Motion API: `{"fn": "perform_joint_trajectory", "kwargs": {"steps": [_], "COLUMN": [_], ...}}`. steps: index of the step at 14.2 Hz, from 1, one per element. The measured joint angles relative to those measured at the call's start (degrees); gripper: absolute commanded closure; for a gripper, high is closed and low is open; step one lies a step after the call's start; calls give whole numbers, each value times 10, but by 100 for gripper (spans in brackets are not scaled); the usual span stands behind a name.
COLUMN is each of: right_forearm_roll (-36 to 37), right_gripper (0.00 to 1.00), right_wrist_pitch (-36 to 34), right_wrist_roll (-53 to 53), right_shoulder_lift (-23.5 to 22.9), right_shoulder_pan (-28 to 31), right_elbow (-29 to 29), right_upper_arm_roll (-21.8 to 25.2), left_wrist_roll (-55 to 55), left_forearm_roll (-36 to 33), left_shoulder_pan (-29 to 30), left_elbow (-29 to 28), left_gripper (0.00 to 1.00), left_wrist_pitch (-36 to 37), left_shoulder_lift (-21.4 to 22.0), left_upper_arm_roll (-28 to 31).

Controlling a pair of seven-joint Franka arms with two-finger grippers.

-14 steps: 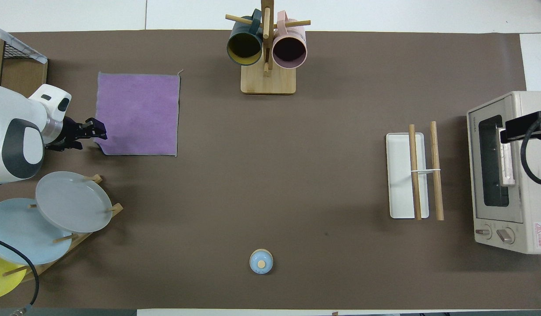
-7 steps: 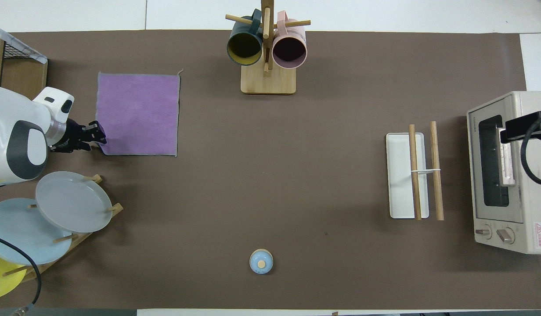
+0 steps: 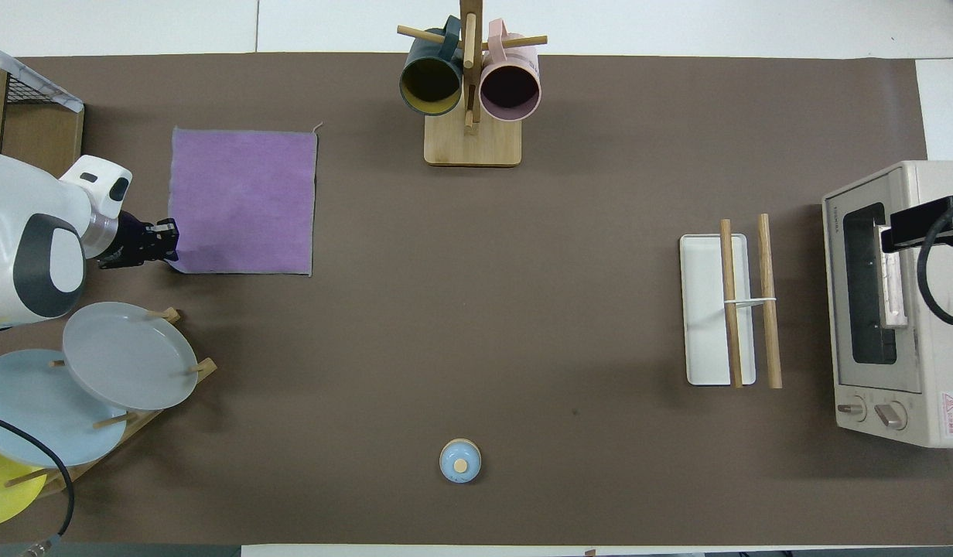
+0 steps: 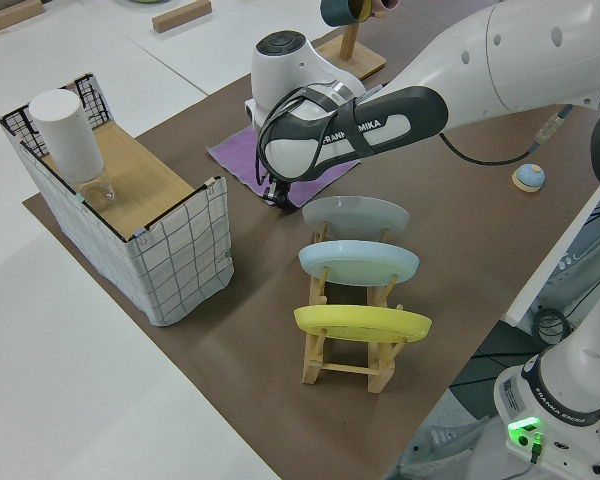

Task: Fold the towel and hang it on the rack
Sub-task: 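Lift the purple towel off the table with the left gripper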

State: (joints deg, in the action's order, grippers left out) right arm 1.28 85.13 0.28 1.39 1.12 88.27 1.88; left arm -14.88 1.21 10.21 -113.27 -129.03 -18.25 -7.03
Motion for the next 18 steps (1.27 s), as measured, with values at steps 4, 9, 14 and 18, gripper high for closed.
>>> {"fn": "perform_joint_trajectory", "kwargs": {"steps": [4,9,14,18], "right_forearm_roll": [0,0,0,0], "right_gripper": [0,0,0,0], "right_wrist_pitch": [0,0,0,0], "right_wrist_roll": [0,0,0,0], "right_shoulder_lift": [0,0,0,0], "right_shoulder_pan": [0,0,0,0], "right_elbow": [0,0,0,0], "right_upper_arm_roll": [0,1,1,1], "left_wrist_roll": [0,53,72,26], "left_forearm_roll": [0,-4,-126,-178], "left_shoulder_pan": [0,-9,-165,-282], "left_elbow": [1,35,53,16], "left_gripper": [100,100,100,100], "left_wrist_pitch": [0,46,80,61], "left_shoulder_lift": [0,18,55,44], "left_upper_arm_roll": [0,-9,-18,-19]}}
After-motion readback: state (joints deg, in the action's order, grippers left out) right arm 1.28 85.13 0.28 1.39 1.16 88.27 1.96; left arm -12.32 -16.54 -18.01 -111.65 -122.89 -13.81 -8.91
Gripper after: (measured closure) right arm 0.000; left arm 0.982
